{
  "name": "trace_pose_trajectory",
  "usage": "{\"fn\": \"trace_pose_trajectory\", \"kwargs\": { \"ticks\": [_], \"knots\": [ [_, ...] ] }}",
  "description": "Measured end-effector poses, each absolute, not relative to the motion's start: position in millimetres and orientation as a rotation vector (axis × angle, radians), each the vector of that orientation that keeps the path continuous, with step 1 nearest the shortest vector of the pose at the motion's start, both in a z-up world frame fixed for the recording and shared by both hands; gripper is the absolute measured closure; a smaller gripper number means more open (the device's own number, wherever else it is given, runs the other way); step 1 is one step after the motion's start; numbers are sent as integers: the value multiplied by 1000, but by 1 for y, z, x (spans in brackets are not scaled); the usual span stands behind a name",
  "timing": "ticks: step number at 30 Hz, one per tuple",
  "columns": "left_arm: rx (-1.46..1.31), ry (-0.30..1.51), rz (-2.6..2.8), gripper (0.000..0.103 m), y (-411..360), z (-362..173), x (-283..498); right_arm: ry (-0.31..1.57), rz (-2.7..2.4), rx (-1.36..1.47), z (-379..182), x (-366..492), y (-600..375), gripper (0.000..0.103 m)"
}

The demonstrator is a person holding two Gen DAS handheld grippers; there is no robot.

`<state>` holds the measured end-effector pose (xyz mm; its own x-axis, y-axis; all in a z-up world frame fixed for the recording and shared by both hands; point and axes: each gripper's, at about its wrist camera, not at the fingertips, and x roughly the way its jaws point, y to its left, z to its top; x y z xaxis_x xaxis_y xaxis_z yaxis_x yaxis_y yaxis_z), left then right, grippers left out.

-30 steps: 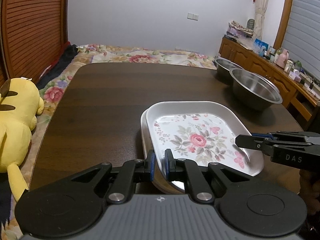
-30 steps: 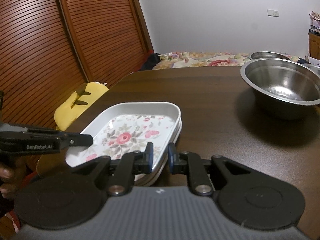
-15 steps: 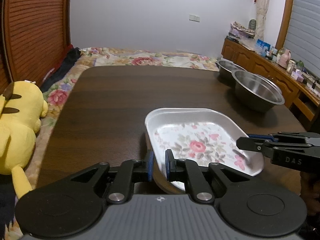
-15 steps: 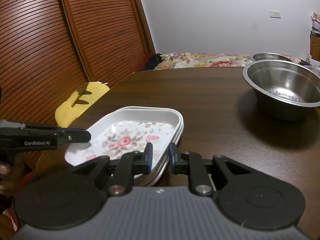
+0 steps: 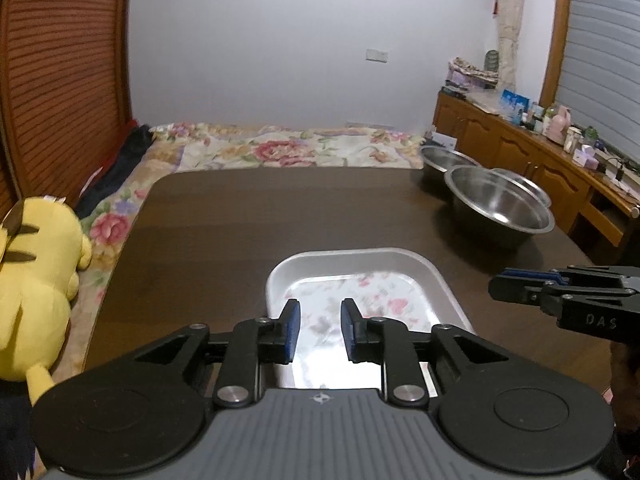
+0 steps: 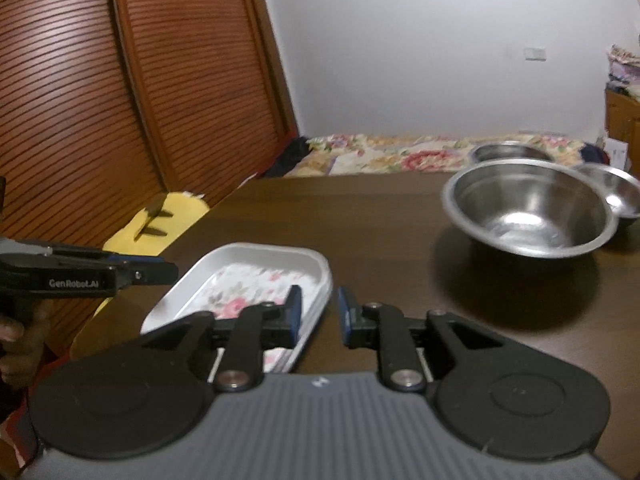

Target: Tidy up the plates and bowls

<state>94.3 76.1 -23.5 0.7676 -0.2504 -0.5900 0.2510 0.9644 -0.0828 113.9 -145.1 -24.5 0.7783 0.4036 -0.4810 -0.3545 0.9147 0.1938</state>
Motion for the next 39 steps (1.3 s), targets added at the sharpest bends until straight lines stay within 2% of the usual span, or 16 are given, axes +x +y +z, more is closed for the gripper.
{"fn": "trace_pose_trajectory", "kwargs": {
  "ticks": [3,7,11,13,15,39],
  "knots": [
    [13,626,-297,77,60,-17,101,513,367,88,-17,114,-163,80],
    [31,607,-342,76,34,-11,109,482,303,76,-9,113,-189,72],
    [52,592,-392,75,5,-6,119,459,247,80,-3,112,-218,71],
    [62,586,-418,74,-9,-4,125,450,219,80,-3,115,-228,62],
    [71,580,-436,74,-21,-2,130,445,195,79,-4,118,-238,58],
    [37,636,-437,73,-96,-19,214,478,184,228,-44,188,-306,55]
  ]
}}
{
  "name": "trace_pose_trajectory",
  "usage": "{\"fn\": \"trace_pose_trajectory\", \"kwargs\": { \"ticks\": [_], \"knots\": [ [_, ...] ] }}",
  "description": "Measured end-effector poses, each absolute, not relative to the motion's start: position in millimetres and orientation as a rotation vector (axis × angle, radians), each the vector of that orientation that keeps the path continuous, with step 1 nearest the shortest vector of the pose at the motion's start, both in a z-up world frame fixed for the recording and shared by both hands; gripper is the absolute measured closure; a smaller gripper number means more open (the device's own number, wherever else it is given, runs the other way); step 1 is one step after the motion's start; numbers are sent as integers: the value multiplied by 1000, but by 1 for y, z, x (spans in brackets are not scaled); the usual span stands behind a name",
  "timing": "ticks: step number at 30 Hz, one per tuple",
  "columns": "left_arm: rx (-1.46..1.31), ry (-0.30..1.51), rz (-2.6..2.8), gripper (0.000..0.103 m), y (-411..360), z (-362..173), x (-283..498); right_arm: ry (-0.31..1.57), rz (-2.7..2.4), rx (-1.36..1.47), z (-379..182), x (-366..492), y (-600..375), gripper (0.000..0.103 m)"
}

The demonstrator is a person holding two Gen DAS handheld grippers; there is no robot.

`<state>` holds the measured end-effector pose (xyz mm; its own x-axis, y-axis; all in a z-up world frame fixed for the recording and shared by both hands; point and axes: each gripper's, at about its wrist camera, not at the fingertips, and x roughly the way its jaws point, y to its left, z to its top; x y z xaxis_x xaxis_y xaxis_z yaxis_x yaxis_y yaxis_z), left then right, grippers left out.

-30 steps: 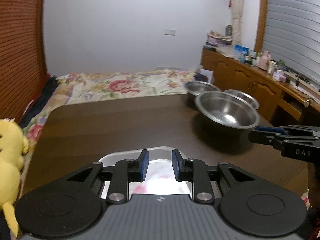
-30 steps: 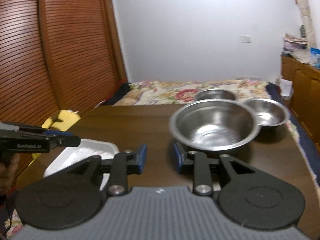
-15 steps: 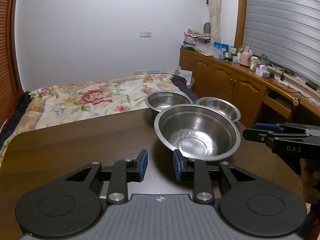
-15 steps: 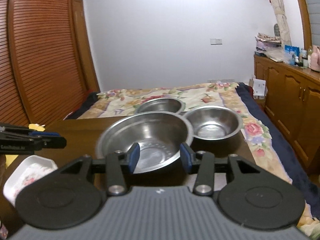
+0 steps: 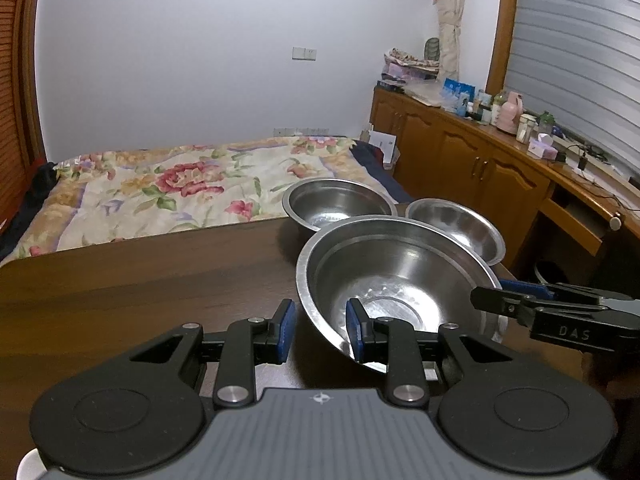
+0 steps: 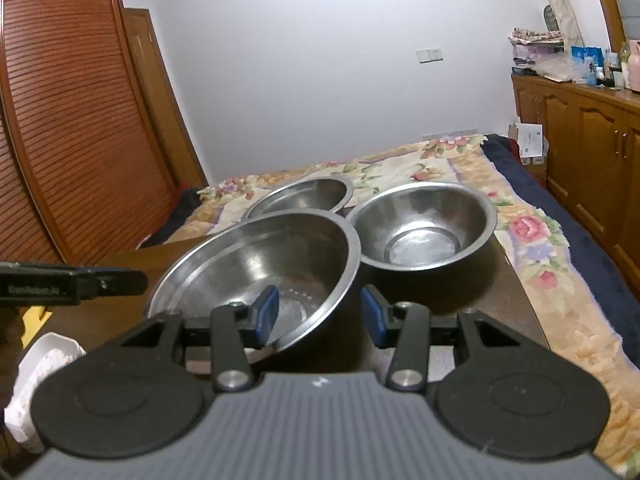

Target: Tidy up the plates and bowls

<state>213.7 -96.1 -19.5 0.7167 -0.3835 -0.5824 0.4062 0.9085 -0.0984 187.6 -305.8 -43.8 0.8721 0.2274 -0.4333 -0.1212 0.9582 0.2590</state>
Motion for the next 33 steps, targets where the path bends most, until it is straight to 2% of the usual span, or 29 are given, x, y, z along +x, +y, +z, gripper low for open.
{"fn": "trace_pose_trajectory", "kwargs": {
  "ticks": [30,33],
  "knots": [
    [-2,724,-415,73,-106,-41,252,487,217,277,-58,209,-313,55],
    [-3,726,-420,75,-106,-42,251,482,230,274,-58,208,-312,63]
  ]
}}
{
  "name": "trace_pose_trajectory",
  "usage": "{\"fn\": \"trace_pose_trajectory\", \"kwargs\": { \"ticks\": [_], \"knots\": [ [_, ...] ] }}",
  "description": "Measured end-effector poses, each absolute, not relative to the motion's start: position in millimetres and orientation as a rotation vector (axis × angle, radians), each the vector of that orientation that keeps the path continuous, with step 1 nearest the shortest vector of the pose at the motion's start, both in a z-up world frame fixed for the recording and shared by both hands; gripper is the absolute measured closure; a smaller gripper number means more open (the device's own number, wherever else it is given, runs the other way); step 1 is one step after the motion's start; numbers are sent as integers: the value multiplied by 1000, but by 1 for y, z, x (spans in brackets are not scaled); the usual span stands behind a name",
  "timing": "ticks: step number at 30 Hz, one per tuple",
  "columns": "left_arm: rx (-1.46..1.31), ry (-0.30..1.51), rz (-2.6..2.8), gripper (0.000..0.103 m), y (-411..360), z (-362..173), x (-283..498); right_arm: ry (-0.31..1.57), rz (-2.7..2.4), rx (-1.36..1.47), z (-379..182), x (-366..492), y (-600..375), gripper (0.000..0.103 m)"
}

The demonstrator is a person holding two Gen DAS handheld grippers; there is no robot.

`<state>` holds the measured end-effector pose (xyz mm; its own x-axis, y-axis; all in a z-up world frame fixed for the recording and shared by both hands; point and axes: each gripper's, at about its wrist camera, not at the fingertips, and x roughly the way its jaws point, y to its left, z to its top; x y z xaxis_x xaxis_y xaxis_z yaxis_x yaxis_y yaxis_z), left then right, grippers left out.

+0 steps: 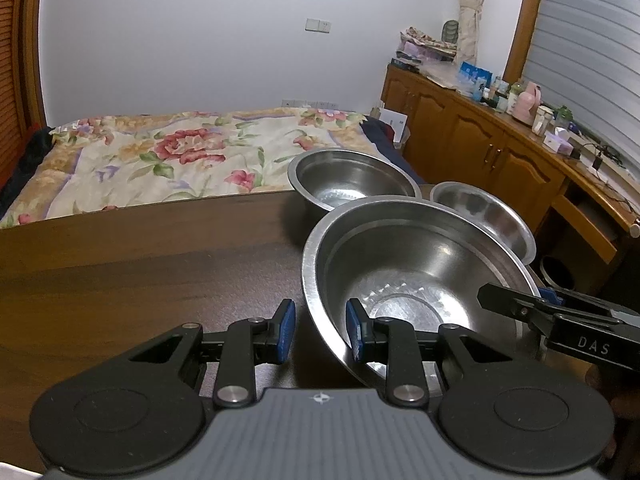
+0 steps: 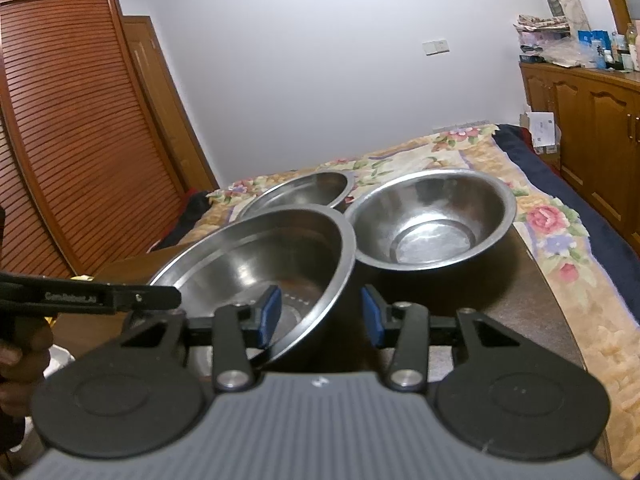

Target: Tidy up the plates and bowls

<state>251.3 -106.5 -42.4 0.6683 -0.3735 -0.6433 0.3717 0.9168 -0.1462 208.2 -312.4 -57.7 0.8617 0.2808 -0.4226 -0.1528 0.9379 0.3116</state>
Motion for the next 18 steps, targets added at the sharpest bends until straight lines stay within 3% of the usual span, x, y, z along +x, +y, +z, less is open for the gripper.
{"fn": "trace_pose_trajectory", "kwargs": {
  "ticks": [2,5,18],
  "knots": [
    [-4,723,-432,80,-106,-42,249,485,244,273,-58,209,-311,73],
    [0,722,-442,82,-106,-40,247,490,240,256,-59,209,-309,77],
    [4,680,-459,82,-95,-24,223,478,229,241,-42,187,-298,78]
  ]
}}
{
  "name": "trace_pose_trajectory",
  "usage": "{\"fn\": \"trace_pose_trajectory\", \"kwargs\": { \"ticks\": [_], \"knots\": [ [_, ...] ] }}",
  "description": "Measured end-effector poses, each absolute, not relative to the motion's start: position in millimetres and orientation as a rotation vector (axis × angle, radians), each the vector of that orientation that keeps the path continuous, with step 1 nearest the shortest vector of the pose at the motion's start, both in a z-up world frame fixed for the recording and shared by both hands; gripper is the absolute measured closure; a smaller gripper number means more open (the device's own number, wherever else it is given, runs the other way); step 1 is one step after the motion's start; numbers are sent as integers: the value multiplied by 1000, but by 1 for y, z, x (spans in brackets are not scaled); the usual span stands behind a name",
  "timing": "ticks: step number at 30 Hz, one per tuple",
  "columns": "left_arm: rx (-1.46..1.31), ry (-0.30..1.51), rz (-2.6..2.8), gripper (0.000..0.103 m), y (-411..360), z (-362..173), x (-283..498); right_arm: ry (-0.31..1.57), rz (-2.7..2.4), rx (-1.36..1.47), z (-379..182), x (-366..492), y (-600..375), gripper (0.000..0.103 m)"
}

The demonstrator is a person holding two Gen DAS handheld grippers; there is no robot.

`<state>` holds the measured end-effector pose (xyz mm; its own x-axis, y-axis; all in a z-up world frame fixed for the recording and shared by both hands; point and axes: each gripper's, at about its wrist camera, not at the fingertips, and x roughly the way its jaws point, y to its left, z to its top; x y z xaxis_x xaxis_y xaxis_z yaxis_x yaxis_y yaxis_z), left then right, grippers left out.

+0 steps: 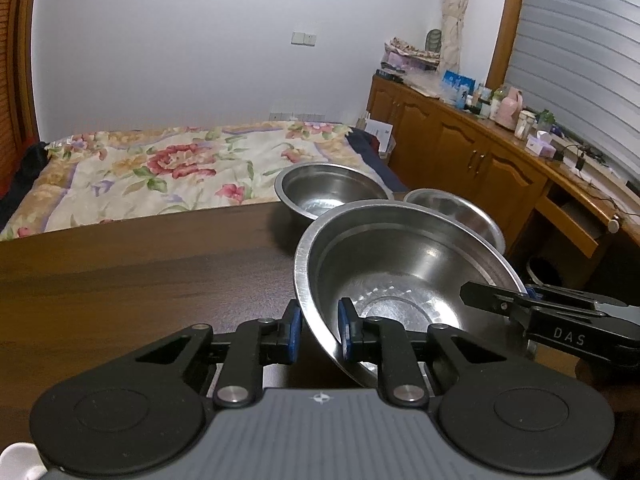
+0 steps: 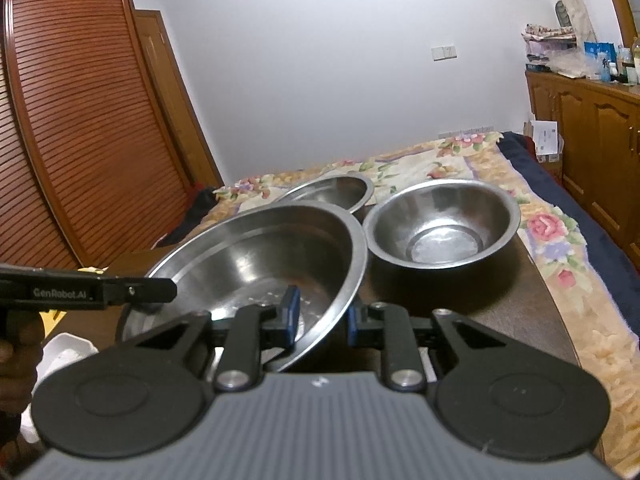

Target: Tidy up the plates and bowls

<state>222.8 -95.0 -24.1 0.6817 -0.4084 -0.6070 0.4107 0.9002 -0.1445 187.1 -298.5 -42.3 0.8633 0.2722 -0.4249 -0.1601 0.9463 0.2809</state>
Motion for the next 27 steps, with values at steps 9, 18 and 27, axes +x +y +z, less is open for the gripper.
{"fn": "trace_pose_trajectory", "kwargs": {
  "ticks": [9,18,27],
  "knots": [
    [-6,655,-486,81,-84,-19,197,473,218,256,-41,167,-291,78],
    [-5,653,-512,81,-76,-25,171,479,203,270,-45,144,-287,78],
    [-7,662,-522,81,-66,-30,148,511,220,309,-56,126,-284,78]
  ]
}}
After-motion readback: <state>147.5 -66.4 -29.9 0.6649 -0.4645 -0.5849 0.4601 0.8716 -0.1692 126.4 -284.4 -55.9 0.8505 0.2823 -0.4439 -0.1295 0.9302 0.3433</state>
